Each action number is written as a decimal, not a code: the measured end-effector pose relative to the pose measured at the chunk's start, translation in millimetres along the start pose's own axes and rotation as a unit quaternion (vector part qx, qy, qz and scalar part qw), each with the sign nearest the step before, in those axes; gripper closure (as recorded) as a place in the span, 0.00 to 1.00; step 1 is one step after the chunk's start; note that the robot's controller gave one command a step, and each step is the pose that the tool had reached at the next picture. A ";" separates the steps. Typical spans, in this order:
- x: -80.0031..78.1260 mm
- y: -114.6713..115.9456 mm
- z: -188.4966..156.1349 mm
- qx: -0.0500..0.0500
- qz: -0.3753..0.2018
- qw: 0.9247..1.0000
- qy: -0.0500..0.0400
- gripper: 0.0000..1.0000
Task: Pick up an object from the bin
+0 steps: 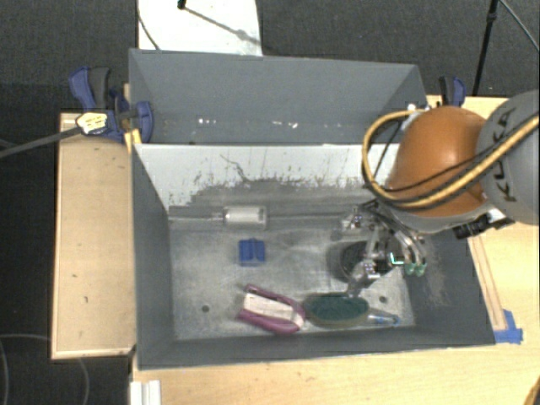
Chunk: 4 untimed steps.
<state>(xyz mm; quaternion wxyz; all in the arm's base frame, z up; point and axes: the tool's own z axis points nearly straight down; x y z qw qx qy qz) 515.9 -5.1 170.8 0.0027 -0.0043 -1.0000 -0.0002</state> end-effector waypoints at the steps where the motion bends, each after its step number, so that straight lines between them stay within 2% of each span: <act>1: -42.3 -67.0 83.7 0.001 -0.162 0.987 -0.003 0.00; 2: -43.3 -65.5 81.7 0.001 -0.161 0.987 -0.005 1.00; 3: -38.8 -51.9 -86.7 0.001 -0.177 0.984 -0.004 1.00; 4: -40.7 -77.4 -85.9 0.001 -0.175 0.985 -0.005 1.00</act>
Offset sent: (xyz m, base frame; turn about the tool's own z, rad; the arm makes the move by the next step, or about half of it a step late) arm 0.0414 -0.0658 -0.0828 -0.3281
